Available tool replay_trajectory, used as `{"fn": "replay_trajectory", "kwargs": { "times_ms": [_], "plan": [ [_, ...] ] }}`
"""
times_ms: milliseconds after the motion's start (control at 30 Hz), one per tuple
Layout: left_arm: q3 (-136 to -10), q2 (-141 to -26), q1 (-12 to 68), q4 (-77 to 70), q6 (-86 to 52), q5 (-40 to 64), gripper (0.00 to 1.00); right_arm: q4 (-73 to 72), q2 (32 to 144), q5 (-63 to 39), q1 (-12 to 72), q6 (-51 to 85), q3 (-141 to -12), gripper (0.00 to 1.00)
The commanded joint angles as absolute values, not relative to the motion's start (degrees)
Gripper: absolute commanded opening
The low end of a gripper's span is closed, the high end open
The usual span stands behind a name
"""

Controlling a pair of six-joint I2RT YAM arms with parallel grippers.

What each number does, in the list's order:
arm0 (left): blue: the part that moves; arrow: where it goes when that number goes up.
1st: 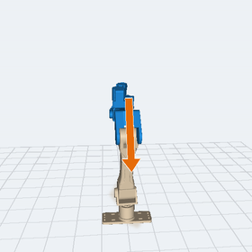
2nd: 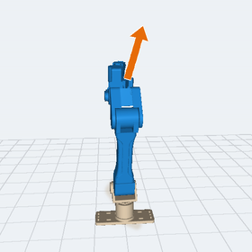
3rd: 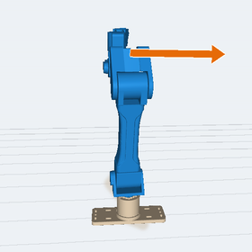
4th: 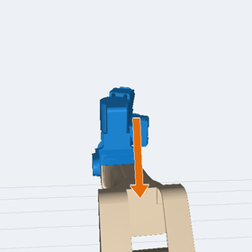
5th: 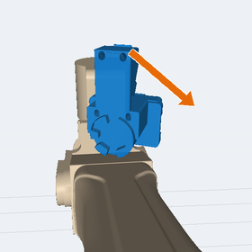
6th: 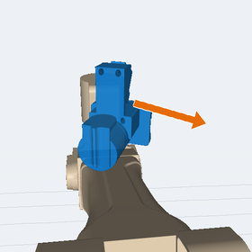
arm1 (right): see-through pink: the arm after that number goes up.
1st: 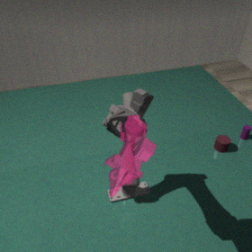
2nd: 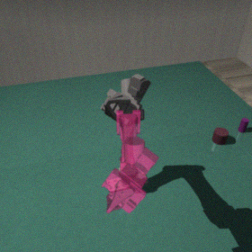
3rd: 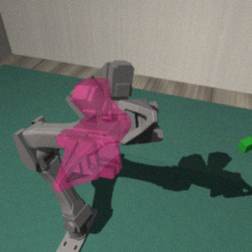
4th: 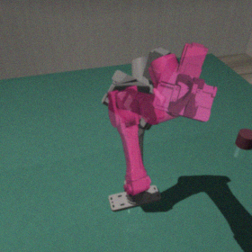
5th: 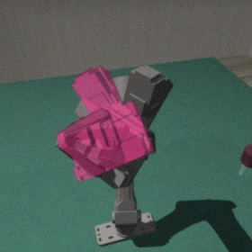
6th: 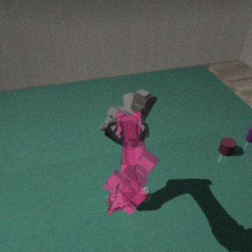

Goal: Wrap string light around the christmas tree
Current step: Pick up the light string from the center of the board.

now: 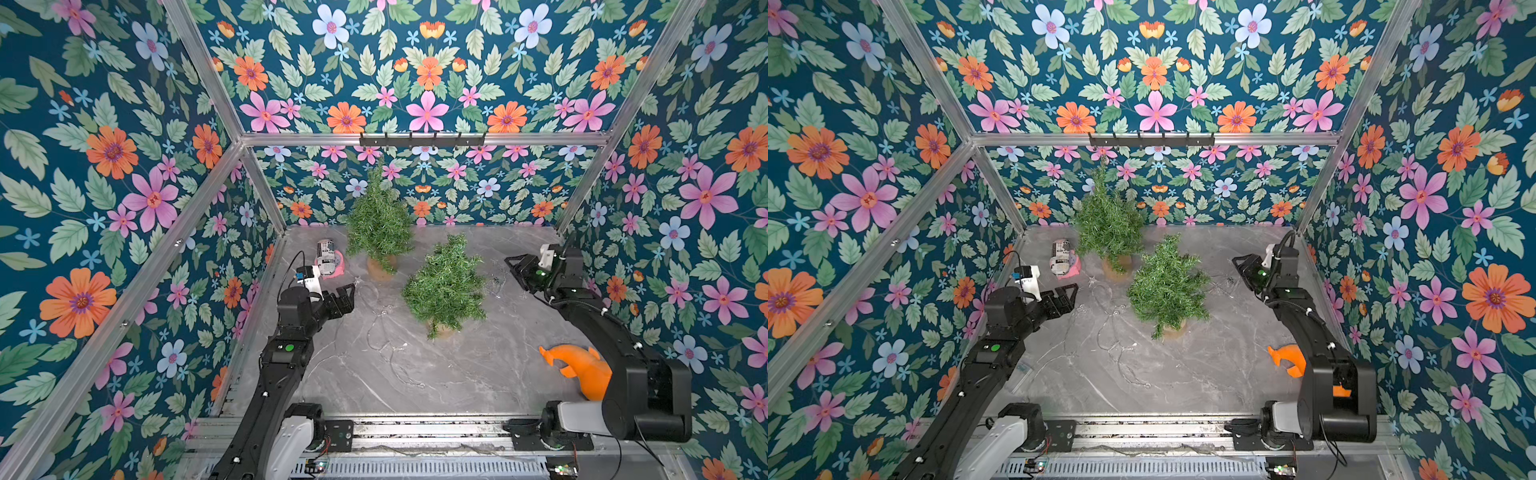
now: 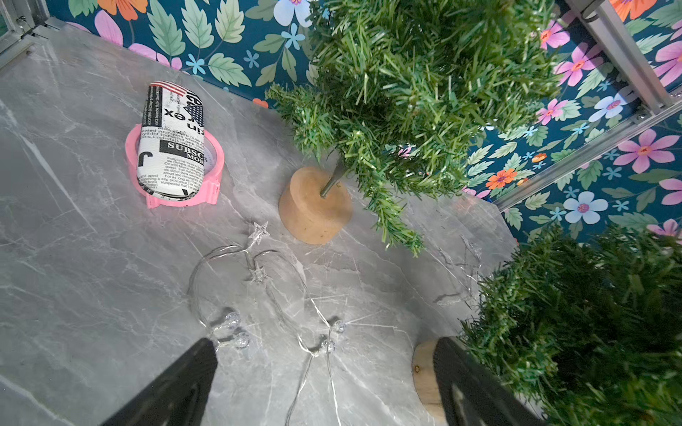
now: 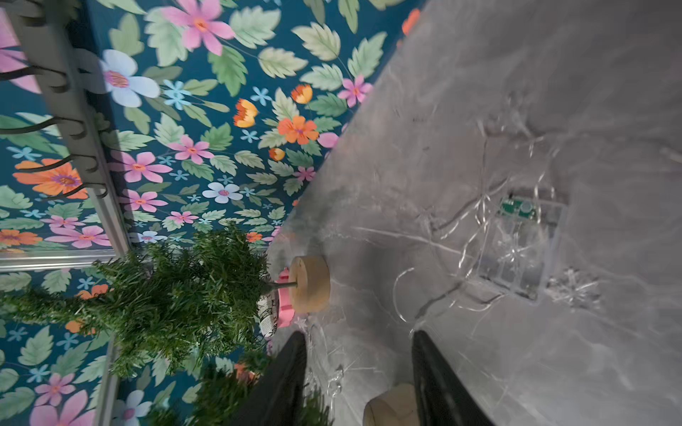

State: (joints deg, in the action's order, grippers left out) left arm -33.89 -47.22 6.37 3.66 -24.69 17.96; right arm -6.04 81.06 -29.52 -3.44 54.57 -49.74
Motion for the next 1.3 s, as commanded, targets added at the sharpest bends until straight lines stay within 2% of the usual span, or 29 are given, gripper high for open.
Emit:
{"fn": "replay_trajectory", "kwargs": {
  "times_ms": [0, 167, 367, 933, 1000, 1033, 1133, 1200, 1267],
  "plan": [
    [-34.32, -47.46, 6.24, 3.43, -23.80, 17.66, 0.95, -17.32, 86.85, -34.96, -1.96, 61.72, -49.38, 0.48],
    [-34.38, -47.55, 6.25, 3.61, -23.89, 17.98, 0.95, -21.46, 98.43, -37.44, 2.84, 63.13, -53.01, 0.49],
    [-34.29, -47.81, 6.24, 3.43, -24.25, 18.11, 0.95, -28.35, 106.95, -37.36, 3.96, 66.68, -53.96, 0.50],
    [-34.50, -48.17, 6.24, 3.42, -24.35, 18.19, 0.95, -28.47, 113.11, -34.96, 8.22, 65.74, -56.40, 0.50],
    [-34.46, -48.08, 6.24, 3.42, -24.35, 18.14, 0.95, -29.52, 113.55, -34.64, 8.35, 66.04, -56.55, 0.44],
    [-34.54, -47.94, 6.21, 3.42, -24.35, 18.16, 0.95, -30.17, 113.61, -34.63, 8.36, 66.24, -56.72, 0.34],
    [-34.54, -47.40, 6.24, 3.42, -24.21, 18.28, 0.94, -32.10, 112.99, -34.99, 8.36, 66.58, -56.89, 0.18],
    [-34.67, -46.65, 6.19, 3.34, -24.09, 18.16, 0.93, -33.61, 111.34, -34.94, 8.31, 66.75, -56.56, 0.12],
    [-35.59, -45.66, 6.28, 4.09, -24.33, 18.06, 0.91, -33.44, 107.92, -34.57, 8.25, 65.51, -56.44, 0.01]
  ]
}}
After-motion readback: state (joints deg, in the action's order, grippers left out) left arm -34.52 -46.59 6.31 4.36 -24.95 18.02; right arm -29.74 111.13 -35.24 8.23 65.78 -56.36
